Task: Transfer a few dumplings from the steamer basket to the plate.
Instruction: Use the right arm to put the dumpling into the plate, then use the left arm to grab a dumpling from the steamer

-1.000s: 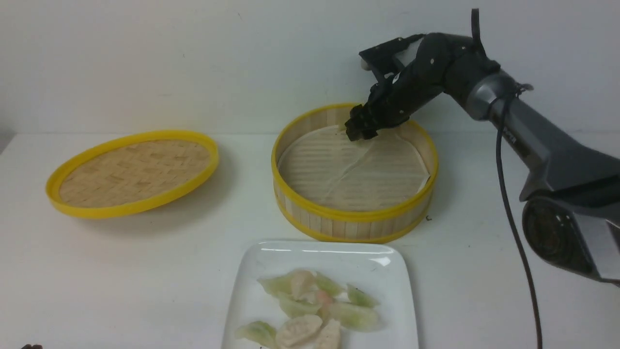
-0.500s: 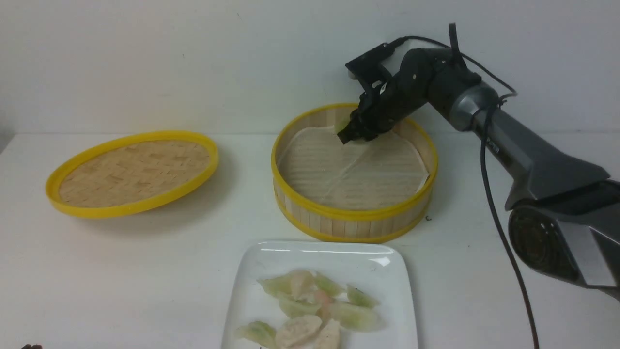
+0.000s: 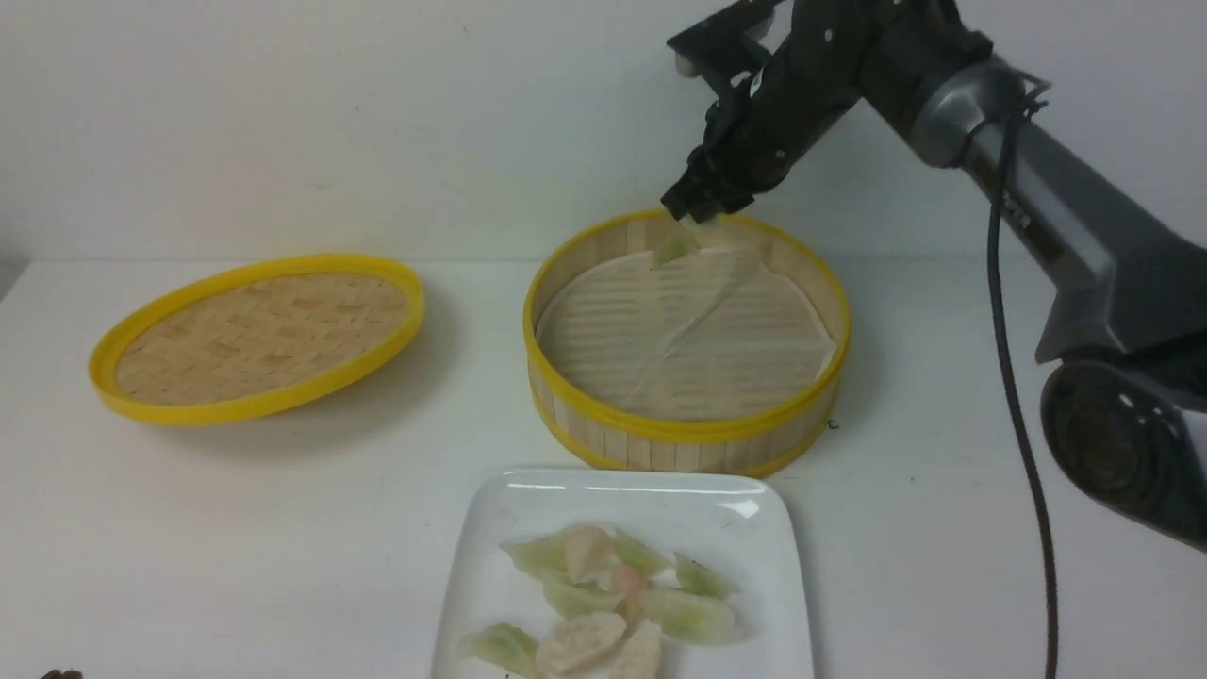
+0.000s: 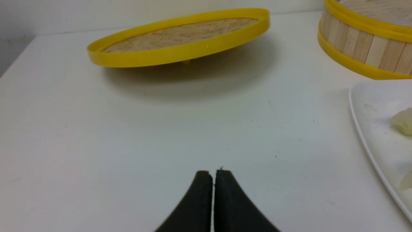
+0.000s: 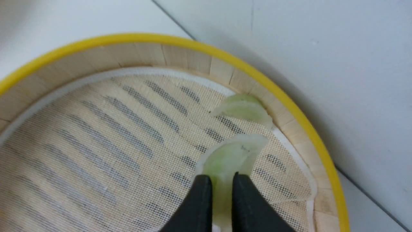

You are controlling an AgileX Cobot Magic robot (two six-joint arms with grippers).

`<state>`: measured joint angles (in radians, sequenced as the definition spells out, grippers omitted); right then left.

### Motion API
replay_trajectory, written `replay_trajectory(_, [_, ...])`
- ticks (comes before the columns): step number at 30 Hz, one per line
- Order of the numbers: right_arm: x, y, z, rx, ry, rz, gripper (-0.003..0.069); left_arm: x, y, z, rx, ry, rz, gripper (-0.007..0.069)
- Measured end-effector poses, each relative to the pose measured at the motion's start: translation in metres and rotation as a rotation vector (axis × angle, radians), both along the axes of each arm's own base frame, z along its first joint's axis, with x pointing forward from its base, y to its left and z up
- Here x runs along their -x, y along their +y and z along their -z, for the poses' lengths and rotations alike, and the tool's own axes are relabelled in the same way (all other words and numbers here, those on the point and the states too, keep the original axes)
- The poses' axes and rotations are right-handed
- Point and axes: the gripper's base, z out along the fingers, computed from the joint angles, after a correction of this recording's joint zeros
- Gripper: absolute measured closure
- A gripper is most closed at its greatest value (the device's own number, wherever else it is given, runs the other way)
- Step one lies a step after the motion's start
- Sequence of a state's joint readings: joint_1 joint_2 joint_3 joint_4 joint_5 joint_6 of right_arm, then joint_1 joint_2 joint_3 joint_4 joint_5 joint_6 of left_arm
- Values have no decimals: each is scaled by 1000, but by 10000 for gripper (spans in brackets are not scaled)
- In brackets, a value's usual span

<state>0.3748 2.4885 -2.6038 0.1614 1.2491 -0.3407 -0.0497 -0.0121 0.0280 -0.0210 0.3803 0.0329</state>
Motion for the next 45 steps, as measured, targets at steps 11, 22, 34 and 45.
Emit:
replay_trajectory(11, [64,-4,-34,-16,164,38,633,0,0,0,0,0,0,631])
replay_trajectory(22, [177,7,24,63,524,-116,636,0,0,0,0,0,0,631])
replay_trajectory(34, [169,17,51,144,443,-137,330,0,0,0,0,0,0,631])
replay_trajectory(45, [54,6,-25,1,-47,59,215,0,0,0,0,0,0,631])
